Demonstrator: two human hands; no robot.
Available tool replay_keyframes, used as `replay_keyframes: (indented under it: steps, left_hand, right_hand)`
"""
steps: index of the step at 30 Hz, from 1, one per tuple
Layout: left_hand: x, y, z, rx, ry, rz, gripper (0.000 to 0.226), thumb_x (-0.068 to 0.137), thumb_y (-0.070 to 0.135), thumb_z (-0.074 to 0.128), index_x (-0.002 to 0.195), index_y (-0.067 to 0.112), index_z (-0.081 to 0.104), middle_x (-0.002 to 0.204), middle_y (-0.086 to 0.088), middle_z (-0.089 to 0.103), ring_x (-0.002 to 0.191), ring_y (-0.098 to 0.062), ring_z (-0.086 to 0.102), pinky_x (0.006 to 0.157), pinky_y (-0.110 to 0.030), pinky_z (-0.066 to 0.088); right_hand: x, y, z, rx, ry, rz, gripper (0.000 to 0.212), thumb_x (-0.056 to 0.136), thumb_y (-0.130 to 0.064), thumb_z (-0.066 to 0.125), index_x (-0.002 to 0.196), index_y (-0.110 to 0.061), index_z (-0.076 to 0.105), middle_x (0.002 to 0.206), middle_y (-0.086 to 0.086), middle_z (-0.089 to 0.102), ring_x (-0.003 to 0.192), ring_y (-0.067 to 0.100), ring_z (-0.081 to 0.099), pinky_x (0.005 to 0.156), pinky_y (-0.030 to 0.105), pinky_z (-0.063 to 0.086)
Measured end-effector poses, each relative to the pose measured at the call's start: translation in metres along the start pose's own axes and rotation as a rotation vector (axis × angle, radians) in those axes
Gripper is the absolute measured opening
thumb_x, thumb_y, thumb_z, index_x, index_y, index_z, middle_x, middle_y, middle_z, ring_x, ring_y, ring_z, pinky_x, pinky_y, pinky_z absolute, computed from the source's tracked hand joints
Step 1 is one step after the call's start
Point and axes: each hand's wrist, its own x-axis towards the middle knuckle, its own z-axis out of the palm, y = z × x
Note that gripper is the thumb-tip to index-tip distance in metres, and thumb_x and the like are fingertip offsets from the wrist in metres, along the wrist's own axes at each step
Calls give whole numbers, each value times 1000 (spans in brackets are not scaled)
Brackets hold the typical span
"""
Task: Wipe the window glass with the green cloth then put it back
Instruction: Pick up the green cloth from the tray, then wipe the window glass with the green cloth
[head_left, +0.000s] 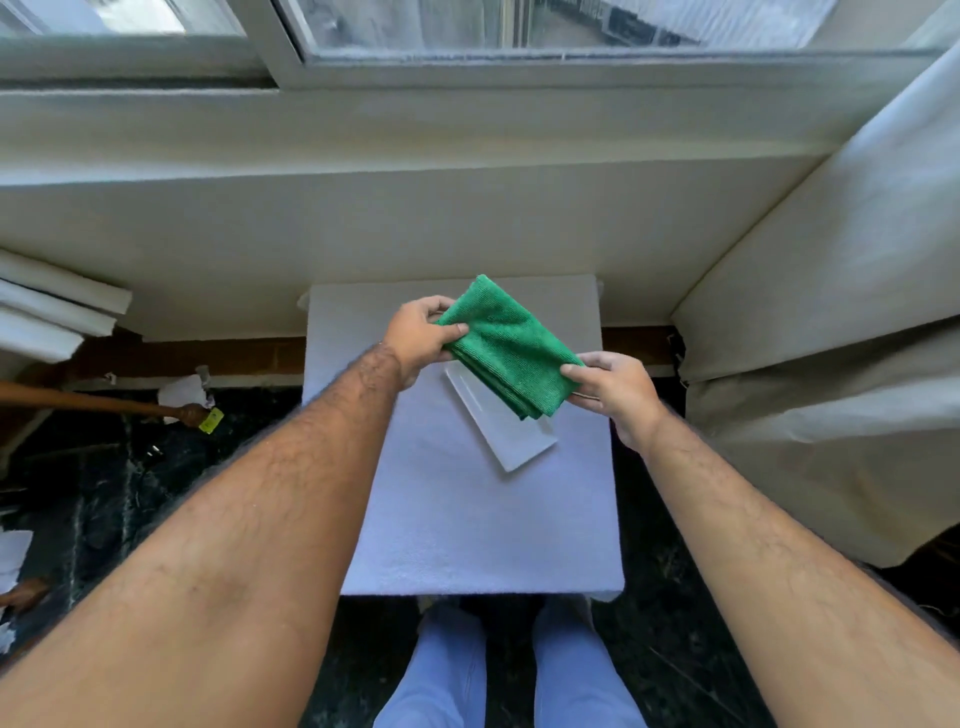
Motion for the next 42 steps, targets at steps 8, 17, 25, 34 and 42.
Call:
replay_keyframes:
  steps: [8,17,25,34,42]
  left_hand:
    - [-60,123,-6,-60,25,212,21,96,-3,68,96,18,67,94,0,72,80,-12,73,60,-24,64]
    - [-140,249,-8,-308,86,416,15,95,6,72,106,17,71,107,-8,75,85,-21,77,66,-31,67]
    - [-212,372,-16,-359,81,600,12,93,6,74,99,16,72,98,-4,80,82,-20,81,62,-31,67]
    - [-275,482,-27,-516,0,780,11,90,15,79,98,17,72,90,0,80,83,-19,78,71,-37,68]
    - [-331,556,-40,-495,-16,915,7,96,19,73,93,20,67,94,-1,71,92,-24,70,65,-35,65]
  right_hand:
    - [-61,-121,-20,-8,13,-229,11,94,1,77,99,-9,75,94,9,80,75,12,81,66,23,66]
    - [-150,-262,-38,-12,3,-479,15,91,1,81,103,-3,74,92,8,80,79,13,80,68,23,68]
    - [-224,-373,-52,43,-13,-696,14,88,1,84,95,-6,73,88,5,82,78,14,82,67,26,67]
    - [-299,-466,-54,143,-22,-868,21,87,0,85,105,3,76,85,8,83,75,19,82,68,27,68]
    - [-352,-526,-41,129,29,-1001,20,87,-3,87,105,1,79,86,7,82,75,15,81,67,22,66]
